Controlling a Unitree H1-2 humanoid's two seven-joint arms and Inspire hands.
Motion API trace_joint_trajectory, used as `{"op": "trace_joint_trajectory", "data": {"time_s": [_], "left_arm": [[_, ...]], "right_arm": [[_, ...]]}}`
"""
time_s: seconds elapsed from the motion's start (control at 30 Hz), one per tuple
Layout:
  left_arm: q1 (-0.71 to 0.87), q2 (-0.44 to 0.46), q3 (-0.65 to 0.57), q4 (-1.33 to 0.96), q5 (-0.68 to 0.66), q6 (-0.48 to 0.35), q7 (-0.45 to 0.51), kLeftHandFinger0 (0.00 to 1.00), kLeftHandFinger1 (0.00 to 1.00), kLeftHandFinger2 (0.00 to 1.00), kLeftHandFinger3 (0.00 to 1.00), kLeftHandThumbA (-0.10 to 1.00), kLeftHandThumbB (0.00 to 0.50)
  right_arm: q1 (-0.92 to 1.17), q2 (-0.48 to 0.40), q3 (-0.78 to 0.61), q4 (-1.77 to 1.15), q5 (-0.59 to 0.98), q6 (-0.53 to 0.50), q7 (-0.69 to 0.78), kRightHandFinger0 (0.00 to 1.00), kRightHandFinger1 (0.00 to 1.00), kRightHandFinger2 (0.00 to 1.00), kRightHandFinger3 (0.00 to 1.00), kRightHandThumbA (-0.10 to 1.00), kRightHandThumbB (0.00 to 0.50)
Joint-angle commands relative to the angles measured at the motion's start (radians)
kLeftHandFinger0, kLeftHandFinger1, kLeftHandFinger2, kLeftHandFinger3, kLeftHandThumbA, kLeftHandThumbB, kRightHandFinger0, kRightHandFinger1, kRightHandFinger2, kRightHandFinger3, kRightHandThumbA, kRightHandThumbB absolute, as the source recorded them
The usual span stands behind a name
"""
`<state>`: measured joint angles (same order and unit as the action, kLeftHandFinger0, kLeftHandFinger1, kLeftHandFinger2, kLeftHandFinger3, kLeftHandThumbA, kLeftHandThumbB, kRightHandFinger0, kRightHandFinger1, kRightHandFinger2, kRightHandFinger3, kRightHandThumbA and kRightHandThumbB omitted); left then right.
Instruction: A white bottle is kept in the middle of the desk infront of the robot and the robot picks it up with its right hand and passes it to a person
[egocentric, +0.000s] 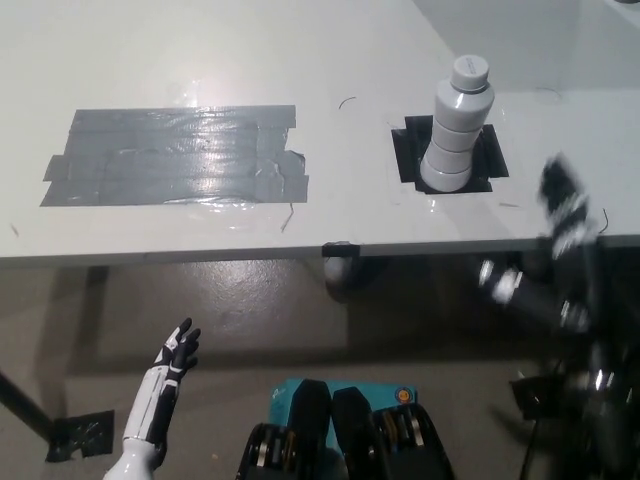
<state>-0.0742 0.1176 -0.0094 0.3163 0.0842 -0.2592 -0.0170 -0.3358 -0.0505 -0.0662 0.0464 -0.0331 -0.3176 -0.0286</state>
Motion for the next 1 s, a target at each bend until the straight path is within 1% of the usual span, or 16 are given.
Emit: {"op": "trace_joint_trajectory", "data": {"time_s": [0.0, 0.1, 0.17, 0.2, 0.27, 0.37, 0.4, 0.43, 0.47, 0.5, 0.53, 0.6, 0.73, 0.77, 0.83, 0.97], "left_arm": [[-0.013, 0.01, 0.002, -0.013, 0.004, -0.055, 0.005, 1.0, 1.0, 1.0, 1.0, 1.0, 0.18], [-0.019, 0.012, 0.004, -0.005, 0.002, -0.062, 0.006, 1.0, 1.0, 1.0, 1.0, 1.0, 0.186], [-0.018, 0.013, 0.004, -0.002, 0.007, -0.067, 0.009, 1.0, 1.0, 1.0, 1.0, 1.0, 0.182], [-0.018, 0.013, 0.004, -0.003, 0.009, -0.067, 0.01, 1.0, 1.0, 1.0, 1.0, 1.0, 0.178], [-0.014, 0.012, 0.003, -0.007, 0.007, -0.066, 0.006, 1.0, 1.0, 1.0, 1.0, 1.0, 0.17], [-0.01, 0.011, 0.002, -0.018, 0.007, -0.055, 0.004, 1.0, 1.0, 1.0, 1.0, 1.0, 0.169], [-0.01, 0.01, 0.003, -0.018, 0.002, -0.054, 0.002, 1.0, 1.0, 1.0, 1.0, 1.0, 0.173], [-0.01, 0.01, 0.002, -0.018, 0.004, -0.057, 0.003, 1.0, 1.0, 1.0, 1.0, 1.0, 0.166], [-0.009, 0.008, 0.003, -0.02, 0.0, -0.054, 0.002, 1.0, 1.0, 1.0, 1.0, 1.0, 0.17], [-0.008, 0.007, 0.003, -0.021, -0.001, -0.055, 0.001, 1.0, 1.0, 1.0, 1.0, 1.0, 0.159], [-0.009, 0.008, 0.003, -0.019, 0.001, -0.057, 0.003, 1.0, 1.0, 1.0, 1.0, 1.0, 0.16], [-0.014, 0.009, 0.001, -0.019, 0.007, -0.055, 0.004, 1.0, 1.0, 1.0, 1.0, 1.0, 0.168], [-0.02, 0.007, -0.002, -0.016, 0.005, -0.057, 0.0, 1.0, 1.0, 1.0, 1.0, 1.0, 0.158], [-0.02, 0.008, -0.003, -0.016, 0.008, -0.056, 0.001, 1.0, 1.0, 1.0, 1.0, 1.0, 0.157], [-0.02, 0.009, -0.005, -0.014, 0.008, -0.059, -0.002, 1.0, 1.0, 1.0, 1.0, 1.0, 0.158], [-0.019, 0.013, -0.006, -0.016, 0.008, -0.059, -0.005, 1.0, 1.0, 1.0, 1.0, 1.0, 0.163]], "right_arm": [[-0.138, -0.032, -0.039, 0.094, 0.022, 0.031, -0.028, 1.0, 1.0, 1.0, 1.0, 1.0, 0.32], [-0.209, -0.057, -0.048, 0.198, 0.017, 0.06, -0.026, 1.0, 1.0, 1.0, 1.0, 1.0, 0.341], [-0.268, -0.07, -0.054, 0.286, 0.0, 0.098, -0.044, 1.0, 1.0, 1.0, 1.0, 1.0, 0.379], [-0.29, -0.075, -0.054, 0.322, -0.007, 0.104, -0.051, 1.0, 1.0, 1.0, 1.0, 1.0, 0.381], [-0.342, -0.087, -0.051, 0.417, -0.012, 0.1, -0.054, 1.0, 1.0, 1.0, 1.0, 1.0, 0.363], [-0.403, -0.093, -0.051, 0.533, -0.014, 0.092, -0.07, 1.0, 1.0, 1.0, 1.0, 1.0, 0.364], [-0.421, -0.095, -0.05, 0.571, -0.006, 0.075, -0.062, 1.0, 1.0, 1.0, 1.0, 1.0, 0.337], [-0.439, -0.096, -0.054, 0.604, 0.011, 0.072, -0.051, 1.0, 1.0, 1.0, 1.0, 1.0, 0.336], [-0.463, -0.095, -0.059, 0.645, 0.022, 0.071, -0.051, 1.0, 1.0, 1.0, 1.0, 1.0, 0.374], [-0.483, -0.091, -0.059, 0.677, 0.021, 0.077, -0.058, 1.0, 1.0, 1.0, 1.0, 1.0, 0.394], [-0.499, -0.089, -0.055, 0.697, 0.013, 0.093, -0.064, 1.0, 1.0, 1.0, 1.0, 1.0, 0.387], [-0.517, -0.088, -0.052, 0.711, 0.009, 0.13, -0.063, 1.0, 1.0, 1.0, 1.0, 1.0, 0.403], [-0.548, -0.08, -0.042, 0.771, 0.006, 0.119, -0.058, 1.0, 1.0, 1.0, 1.0, 1.0, 0.401], [-0.551, -0.077, -0.039, 0.779, 0.004, 0.115, -0.056, 1.0, 1.0, 1.0, 1.0, 1.0, 0.411], [-0.558, -0.073, -0.031, 0.801, 0.0, 0.104, -0.055, 1.0, 1.0, 1.0, 1.0, 1.0, 0.456], [-0.565, -0.068, -0.007, 0.829, -0.022, 0.081, -0.067, 1.0, 1.0, 1.0, 1.0, 1.0, 0.466]]}}
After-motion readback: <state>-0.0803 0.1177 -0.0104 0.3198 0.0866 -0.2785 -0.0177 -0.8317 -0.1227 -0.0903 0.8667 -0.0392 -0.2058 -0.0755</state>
